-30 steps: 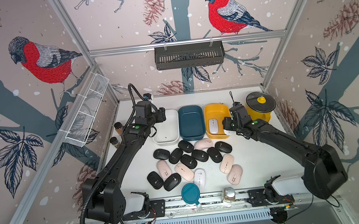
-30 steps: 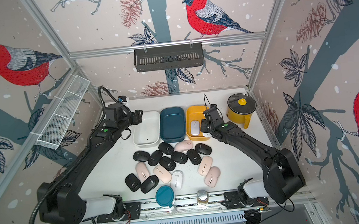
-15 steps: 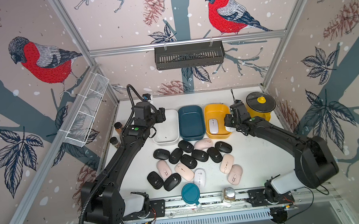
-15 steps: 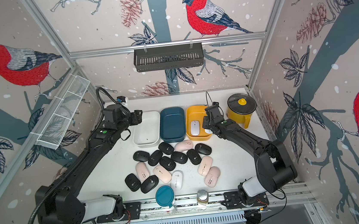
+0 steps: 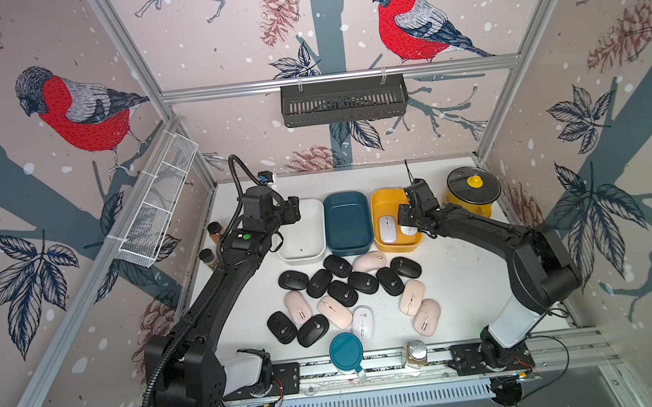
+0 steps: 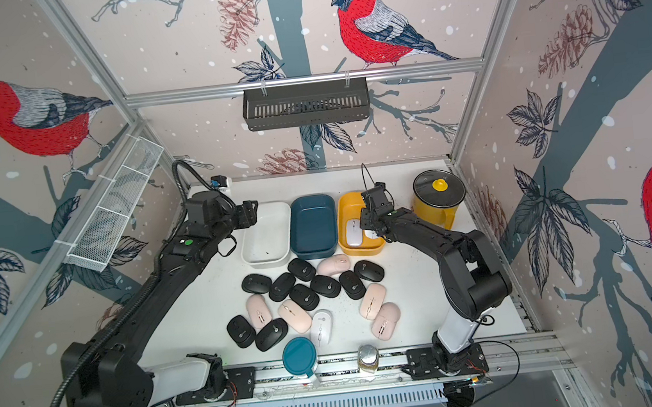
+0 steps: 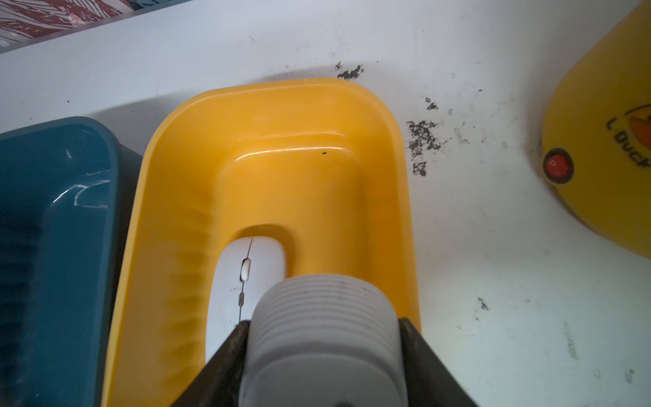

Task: Place the mice by color into the storage box
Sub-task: Place the mouse in the storage box.

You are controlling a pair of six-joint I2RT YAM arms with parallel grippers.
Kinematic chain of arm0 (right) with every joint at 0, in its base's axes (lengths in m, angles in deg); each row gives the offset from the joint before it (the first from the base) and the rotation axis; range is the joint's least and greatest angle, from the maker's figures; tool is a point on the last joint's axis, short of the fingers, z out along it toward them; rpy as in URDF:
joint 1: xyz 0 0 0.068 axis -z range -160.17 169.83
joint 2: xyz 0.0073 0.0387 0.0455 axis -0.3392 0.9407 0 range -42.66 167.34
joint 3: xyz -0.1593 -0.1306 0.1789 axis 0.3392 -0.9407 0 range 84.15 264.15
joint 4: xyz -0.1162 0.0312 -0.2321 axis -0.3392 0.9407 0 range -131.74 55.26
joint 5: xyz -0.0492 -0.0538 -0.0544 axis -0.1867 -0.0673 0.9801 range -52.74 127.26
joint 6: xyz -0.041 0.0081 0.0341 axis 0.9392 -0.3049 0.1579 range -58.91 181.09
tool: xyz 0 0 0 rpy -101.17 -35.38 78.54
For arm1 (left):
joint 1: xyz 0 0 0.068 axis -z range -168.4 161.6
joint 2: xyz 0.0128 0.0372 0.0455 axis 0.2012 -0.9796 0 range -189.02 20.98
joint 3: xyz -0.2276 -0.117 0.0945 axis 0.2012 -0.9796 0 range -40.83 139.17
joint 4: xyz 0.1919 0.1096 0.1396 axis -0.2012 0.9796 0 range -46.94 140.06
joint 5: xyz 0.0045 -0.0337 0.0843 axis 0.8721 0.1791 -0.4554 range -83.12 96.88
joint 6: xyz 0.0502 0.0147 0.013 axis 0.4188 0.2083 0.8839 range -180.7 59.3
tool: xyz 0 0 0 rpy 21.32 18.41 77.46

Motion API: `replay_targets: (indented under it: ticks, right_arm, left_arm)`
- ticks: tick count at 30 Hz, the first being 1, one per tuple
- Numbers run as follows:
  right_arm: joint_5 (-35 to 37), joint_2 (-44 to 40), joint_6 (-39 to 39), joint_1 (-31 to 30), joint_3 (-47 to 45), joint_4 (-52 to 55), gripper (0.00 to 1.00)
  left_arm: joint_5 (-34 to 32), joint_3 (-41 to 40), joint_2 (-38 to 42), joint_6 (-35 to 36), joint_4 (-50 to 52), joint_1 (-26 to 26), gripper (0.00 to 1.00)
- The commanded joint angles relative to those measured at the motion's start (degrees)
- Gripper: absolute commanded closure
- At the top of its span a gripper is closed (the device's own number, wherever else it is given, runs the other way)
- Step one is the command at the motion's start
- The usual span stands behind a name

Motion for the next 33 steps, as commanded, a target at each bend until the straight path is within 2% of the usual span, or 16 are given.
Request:
replay_targets:
  ticks: [1,33]
  right_arm:
    - [2.1,1.2,0.7,-0.2,0.9,-0.9,0.45]
    - [7.4,9.8,-0.7,-2.2,3.1,2.0,0.4]
  left_arm:
    - [0.6,0.2,-0.2,-0.5,-1.7,0.0,0.28]
    - [0.9,0.4,-0.8,-1.0,-1.3,0.0,0.28]
